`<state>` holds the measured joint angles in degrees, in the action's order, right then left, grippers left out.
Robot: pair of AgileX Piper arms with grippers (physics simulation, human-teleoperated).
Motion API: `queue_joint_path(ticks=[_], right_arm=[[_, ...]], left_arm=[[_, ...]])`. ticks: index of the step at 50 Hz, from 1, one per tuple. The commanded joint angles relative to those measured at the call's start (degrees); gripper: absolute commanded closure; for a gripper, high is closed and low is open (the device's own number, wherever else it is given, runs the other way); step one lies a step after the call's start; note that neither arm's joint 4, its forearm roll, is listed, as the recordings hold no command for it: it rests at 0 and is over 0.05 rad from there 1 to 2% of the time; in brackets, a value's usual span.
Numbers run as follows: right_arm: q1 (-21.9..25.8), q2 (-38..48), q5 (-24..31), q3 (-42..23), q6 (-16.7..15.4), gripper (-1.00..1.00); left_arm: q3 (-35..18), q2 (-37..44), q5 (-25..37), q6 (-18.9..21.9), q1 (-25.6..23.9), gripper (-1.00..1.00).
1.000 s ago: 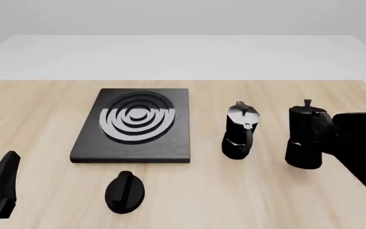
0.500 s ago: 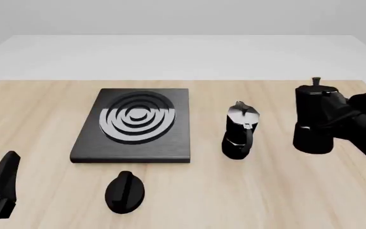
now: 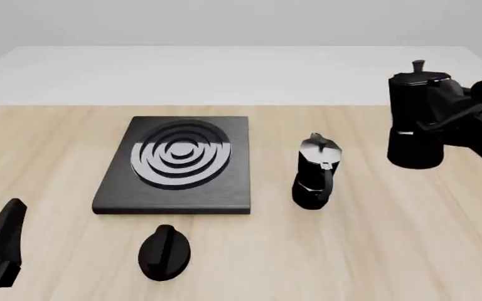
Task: Put the right moka pot on the stove.
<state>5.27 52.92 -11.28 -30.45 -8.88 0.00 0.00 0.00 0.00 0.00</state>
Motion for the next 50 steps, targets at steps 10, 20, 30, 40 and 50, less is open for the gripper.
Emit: queue_joint_path(ticks=[10, 20, 30, 40, 50], right_arm=[[9.8, 3.5, -6.5, -9.4, 0.2, 1.0], [15.0, 5.7, -10.9, -10.5, 1.6, 1.0], [19.8, 10.4, -17.5, -9.9, 1.9, 1.0], [22.3, 19.7, -27.6, -11.2, 3.2, 1.0], [25.0, 23.0, -35.1, -10.7, 3.8, 1.0]], left_arm=[[0.0, 0.0, 0.0, 0.0, 0.0, -1.0], [0.0, 0.0, 0.0, 0.0, 0.0, -1.0], [0.0, 0.0, 0.0, 0.0, 0.0, -1.0], [0.0, 0.0, 0.0, 0.0, 0.0, -1.0], [0.0, 0.0, 0.0, 0.0, 0.0, -1.0]])
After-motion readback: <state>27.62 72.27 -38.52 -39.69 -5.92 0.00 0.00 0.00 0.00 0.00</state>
